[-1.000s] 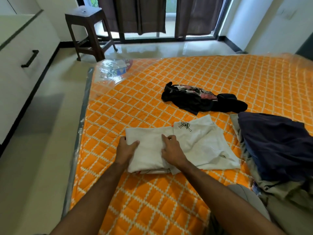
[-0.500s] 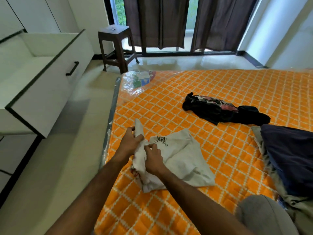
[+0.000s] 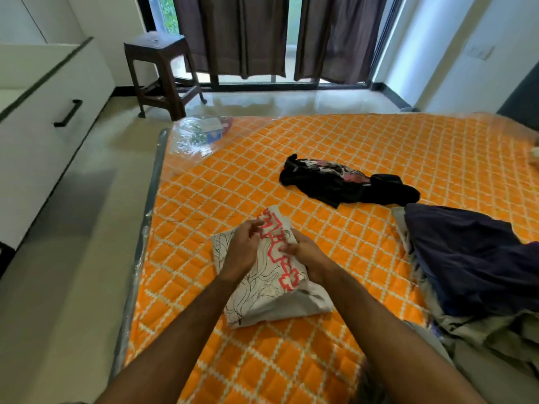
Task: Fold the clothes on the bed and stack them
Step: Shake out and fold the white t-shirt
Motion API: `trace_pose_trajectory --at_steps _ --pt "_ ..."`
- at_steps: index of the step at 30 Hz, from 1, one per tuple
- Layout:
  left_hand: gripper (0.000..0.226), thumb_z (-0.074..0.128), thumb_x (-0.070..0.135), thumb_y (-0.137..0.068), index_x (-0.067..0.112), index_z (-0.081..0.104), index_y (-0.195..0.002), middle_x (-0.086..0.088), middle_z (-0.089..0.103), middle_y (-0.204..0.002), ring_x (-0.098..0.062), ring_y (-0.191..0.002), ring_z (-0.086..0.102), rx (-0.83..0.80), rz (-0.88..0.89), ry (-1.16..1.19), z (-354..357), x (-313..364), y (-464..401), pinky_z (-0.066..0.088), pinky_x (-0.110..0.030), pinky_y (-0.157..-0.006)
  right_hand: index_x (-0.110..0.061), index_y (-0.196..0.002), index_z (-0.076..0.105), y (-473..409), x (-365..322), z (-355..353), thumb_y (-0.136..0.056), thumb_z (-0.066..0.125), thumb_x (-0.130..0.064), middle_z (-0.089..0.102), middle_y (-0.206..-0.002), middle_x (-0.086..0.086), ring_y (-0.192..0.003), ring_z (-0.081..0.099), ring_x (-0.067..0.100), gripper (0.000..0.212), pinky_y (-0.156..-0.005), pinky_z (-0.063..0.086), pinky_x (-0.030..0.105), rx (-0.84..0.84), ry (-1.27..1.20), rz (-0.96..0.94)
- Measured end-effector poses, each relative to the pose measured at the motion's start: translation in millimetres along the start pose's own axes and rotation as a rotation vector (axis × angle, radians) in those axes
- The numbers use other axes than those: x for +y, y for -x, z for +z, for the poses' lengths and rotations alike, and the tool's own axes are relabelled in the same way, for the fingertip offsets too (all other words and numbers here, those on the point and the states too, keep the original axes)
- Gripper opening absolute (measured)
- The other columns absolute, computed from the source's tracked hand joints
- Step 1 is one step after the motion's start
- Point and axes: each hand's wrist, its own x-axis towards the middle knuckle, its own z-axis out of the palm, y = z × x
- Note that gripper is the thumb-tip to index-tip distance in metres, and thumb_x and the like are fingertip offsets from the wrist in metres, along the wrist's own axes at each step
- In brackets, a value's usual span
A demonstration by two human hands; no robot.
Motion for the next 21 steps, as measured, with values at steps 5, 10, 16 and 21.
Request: trace_pose_trajectory --at_steps 5,10,16,21 --pt "0.065 0.076 0.034 -0.083 0.019 0.047 -0.139 -0.011 0.039 -0.143 -0.034 -0.132 0.037 0.283 -0.267 -0.477 -17.1 -61.2 3.2 0.036 -0.052 -0.104 -0.013 -0.132 0.056 -6.7 20.8 -38.2 -0.095 0.055 0.006 0.071 -0.113 0.014 -0.093 0.073 0.029 0.041 -0.079 0.062 0.047 0.097 0.153 0.049" --pt "0.093 0.072 0.062 -0.079 0.008 0.031 -0.142 -0.016 0.059 -0.122 -0.032 -0.102 0.063 0.074 -0.473 -0.128 -20.9 -96.0 3.7 0.057 -0.045 -0.078 -0.01 -0.137 0.048 -8.2 45.3 -56.0 -0.095 0.061 0.002 0.063 -0.122 0.01 -0.095 0.071 0.022 0.045 -0.084 0.061 0.048 0.192 0.235 0.044" --pt "0.058 0.079 0.052 -0.079 0.006 0.066 -0.113 -0.012 0.074 -0.095 -0.025 -0.077 0.068 0.035 -0.562 0.116 -14.1 -93.2 -3.8 0.057 -0.036 -0.069 -0.024 -0.148 0.037 -1.3 57.0 -43.6 -0.093 0.061 -0.017 0.04 -0.137 0.004 -0.119 0.046 0.024 0.061 -0.095 0.048 0.042 0.476 1.031 -0.218" --pt "0.031 0.068 0.018 -0.094 0.005 0.058 -0.12 -0.014 0.072 -0.108 -0.025 -0.086 0.071 0.001 -0.512 0.404 -2.4 -55.3 2.6 0.057 -0.03 -0.062 -0.025 -0.151 0.039 11.9 60.8 -9.2 -0.099 0.053 -0.051 0.039 -0.136 0.003 -0.126 0.04 0.021 0.06 -0.106 0.039 0.039 0.148 1.069 -0.28"
